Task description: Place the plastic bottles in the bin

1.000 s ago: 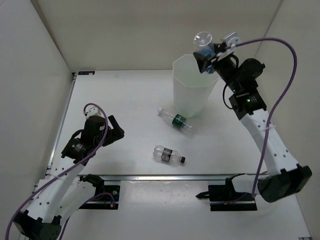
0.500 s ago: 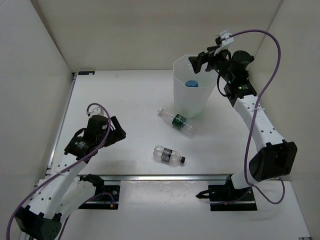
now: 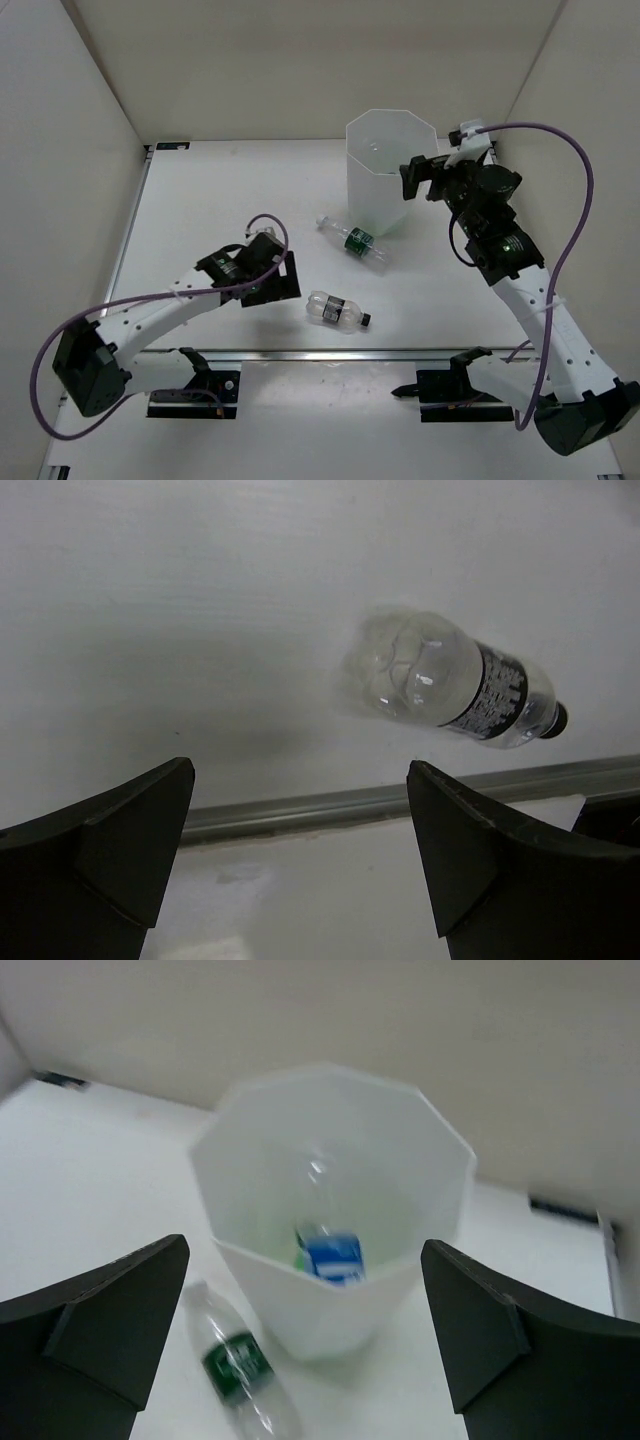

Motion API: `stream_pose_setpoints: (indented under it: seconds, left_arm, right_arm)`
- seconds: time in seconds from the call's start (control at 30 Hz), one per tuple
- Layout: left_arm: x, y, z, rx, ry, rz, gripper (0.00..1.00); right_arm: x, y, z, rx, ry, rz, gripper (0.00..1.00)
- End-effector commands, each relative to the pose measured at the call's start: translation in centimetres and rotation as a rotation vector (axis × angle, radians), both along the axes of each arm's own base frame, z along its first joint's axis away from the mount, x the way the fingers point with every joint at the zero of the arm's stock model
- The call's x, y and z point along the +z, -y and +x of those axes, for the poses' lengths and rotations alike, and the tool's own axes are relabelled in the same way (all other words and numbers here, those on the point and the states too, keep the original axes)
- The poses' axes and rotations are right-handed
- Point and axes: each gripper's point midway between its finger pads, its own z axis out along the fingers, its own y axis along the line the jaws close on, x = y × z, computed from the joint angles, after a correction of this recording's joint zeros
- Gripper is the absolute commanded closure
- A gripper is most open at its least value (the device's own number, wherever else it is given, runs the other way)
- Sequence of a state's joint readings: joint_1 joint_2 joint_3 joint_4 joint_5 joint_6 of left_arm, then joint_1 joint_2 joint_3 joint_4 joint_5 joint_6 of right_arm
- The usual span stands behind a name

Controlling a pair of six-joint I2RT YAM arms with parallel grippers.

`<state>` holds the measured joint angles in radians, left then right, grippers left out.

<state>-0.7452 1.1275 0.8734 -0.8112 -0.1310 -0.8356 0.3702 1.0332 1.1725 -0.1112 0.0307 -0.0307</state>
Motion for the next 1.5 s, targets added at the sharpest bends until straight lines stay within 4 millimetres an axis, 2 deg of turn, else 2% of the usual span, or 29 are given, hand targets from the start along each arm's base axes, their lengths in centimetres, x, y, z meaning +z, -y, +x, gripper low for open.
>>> stream_pose_setpoints:
  seconds: [0.0, 0.03, 0.1, 0.17, 0.3, 0.4, 0.43, 0.47, 0.57, 0.6, 0.67, 0.77, 0.9, 1.1, 1.3, 1.4, 1.47]
  left_arm:
    - [-0.6, 2.6, -1.6, 0.082, -0.082, -0.032, 0.02]
    - [-1.0, 3.3, -1.8, 0.093, -0.091, -0.037, 0.01]
    - [-1.1, 4.6, -1.7, 0.161, -0.113, -0.096, 0.02]
    - [-0.4, 6.6, -1.4, 0.193, -0.088, -0.188, 0.01]
    - [0.7, 8.3, -1.1, 0.293, -0.048, -0.26, 0.02]
    - [0.7, 11.0, -1.2, 0.268, -0.042, -0.272, 0.01]
    - [-0.4, 11.6, -1.5, 0.246, -0.058, -0.234, 0.02]
    - [-0.1, 12.2, -1.4, 0.236, -0.062, -0.228, 0.01]
    - [-2.1, 13.6, -1.9, 0.203, -0.088, -0.141, 0.01]
    - [-2.0, 14.1, -1.9, 0.195, -0.078, -0.144, 0.02]
    - [-2.4, 14.3, -1.8, 0.204, -0.085, -0.127, 0.02]
    - [-3.0, 13.6, -1.9, 0.221, -0.087, -0.082, 0.01]
    - [-4.7, 13.0, -1.8, 0.251, -0.109, -0.052, 0.01]
    - [-5.3, 13.8, -0.1, 0.263, -0.09, -0.051, 0.01]
    - [-7.0, 13.9, 0.3, 0.259, -0.117, -0.027, 0.01]
    - [-7.1, 13.9, 1.0, 0.248, -0.093, 0.005, 0.03]
    - [-7.2, 14.0, 1.6, 0.239, -0.08, 0.016, 0.11]
  right_arm:
    - [-6.4, 5.8, -0.9, -0.285, -0.213, 0.004, 0.01]
    - [-7.3, 7.3, -1.5, -0.333, -0.225, 0.01, 0.01]
    - [-8.5, 8.4, -2.4, -0.36, -0.255, 0.019, 0.0]
    - [-9.6, 10.6, -3.3, -0.429, -0.268, 0.021, 0.0]
    - [-11.0, 13.1, -4.2, -0.504, -0.29, -0.003, 0.01]
    - [-11.9, 14.1, -4.6, -0.542, -0.315, -0.011, 0.0]
    - [-12.2, 14.6, -4.9, -0.557, -0.327, -0.019, 0.01]
    - [-12.2, 14.9, -5.1, -0.569, -0.323, -0.019, 0.01]
    - [-12.8, 15.6, -5.8, -0.579, -0.328, -0.014, 0.01]
    - [-13.0, 15.4, -5.8, -0.557, -0.33, -0.003, 0.0]
    - [-13.6, 15.6, -6.0, -0.556, -0.346, -0.004, 0.01]
    - [-13.9, 15.9, -6.6, -0.577, -0.339, -0.027, 0.01]
    - [-14.5, 15.9, -6.7, -0.577, -0.35, -0.034, 0.01]
    - [-15.8, 15.1, -6.7, -0.535, -0.376, -0.019, 0.01]
    - [-16.0, 15.0, -6.8, -0.535, -0.382, -0.037, 0.01]
    - [-16.2, 15.0, -6.9, -0.527, -0.382, -0.039, 0.01]
    - [-16.1, 15.1, -7.1, -0.532, -0.369, -0.016, 0.01]
